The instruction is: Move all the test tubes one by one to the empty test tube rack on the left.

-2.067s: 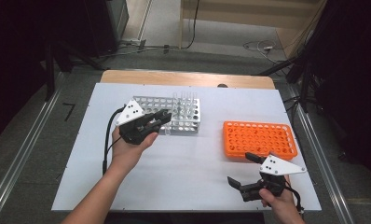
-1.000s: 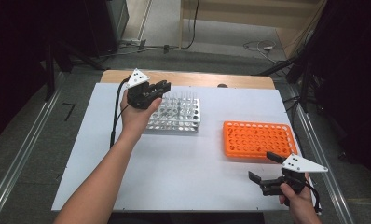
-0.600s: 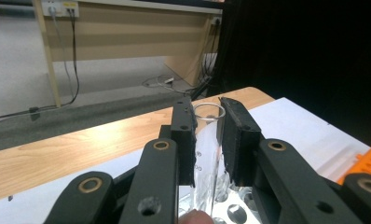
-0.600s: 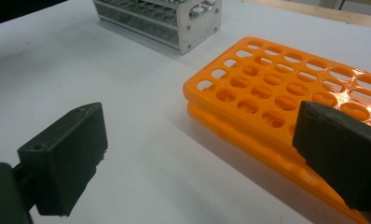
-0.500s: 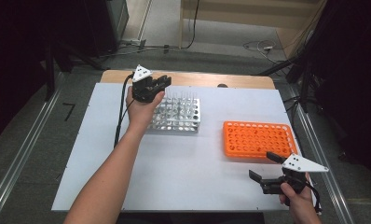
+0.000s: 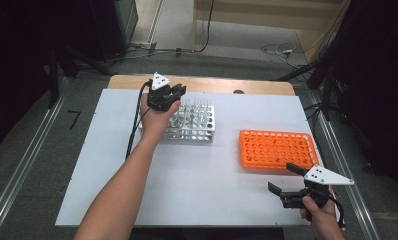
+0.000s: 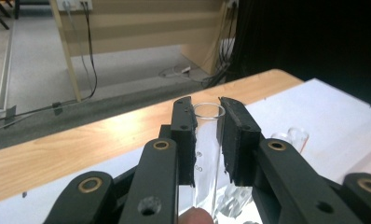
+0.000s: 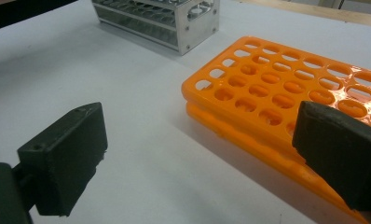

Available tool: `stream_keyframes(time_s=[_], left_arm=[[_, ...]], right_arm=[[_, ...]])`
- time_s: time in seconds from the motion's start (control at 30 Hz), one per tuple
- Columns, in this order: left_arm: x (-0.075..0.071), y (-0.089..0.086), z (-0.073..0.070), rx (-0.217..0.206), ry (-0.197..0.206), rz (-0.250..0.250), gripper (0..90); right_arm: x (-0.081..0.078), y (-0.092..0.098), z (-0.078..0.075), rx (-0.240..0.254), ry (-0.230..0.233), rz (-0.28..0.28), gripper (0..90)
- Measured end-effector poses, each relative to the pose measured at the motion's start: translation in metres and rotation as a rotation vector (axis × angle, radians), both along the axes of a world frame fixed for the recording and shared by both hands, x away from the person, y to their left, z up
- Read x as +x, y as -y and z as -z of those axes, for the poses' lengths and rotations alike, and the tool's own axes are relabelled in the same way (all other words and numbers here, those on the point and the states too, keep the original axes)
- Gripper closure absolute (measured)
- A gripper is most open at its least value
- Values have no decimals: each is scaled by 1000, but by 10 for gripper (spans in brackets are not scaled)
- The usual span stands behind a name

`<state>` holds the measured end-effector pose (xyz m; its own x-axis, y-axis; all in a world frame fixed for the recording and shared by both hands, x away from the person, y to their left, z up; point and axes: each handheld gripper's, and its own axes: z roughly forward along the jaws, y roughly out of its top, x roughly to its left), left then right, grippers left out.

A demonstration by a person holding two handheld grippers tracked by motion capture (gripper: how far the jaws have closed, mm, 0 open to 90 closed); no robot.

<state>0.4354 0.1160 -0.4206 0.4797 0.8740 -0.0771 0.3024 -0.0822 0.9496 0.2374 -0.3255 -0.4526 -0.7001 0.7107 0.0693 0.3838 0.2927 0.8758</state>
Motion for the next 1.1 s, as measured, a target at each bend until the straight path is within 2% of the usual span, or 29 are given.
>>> stream_keyframes(time_s=[0.17,0.3,0.53,0.67,0.9,1.1], left_arm=[[-2,2,5,29,-14,-5,759],[-4,1,8,35,-22,-7,758],[-3,2,12,46,-66,-13,748],[-3,0,12,54,-109,-7,717],[-6,-6,9,73,-147,-23,568],[-11,-15,5,22,-144,-18,458]], right_arm=[[-1,0,-1,3,8,-7,17],[-1,0,-1,8,5,-5,17],[-1,-1,-1,9,4,-10,15],[-1,-2,-1,5,3,-11,15],[-1,-1,0,5,3,-10,15],[-1,-2,0,5,1,-12,15]])
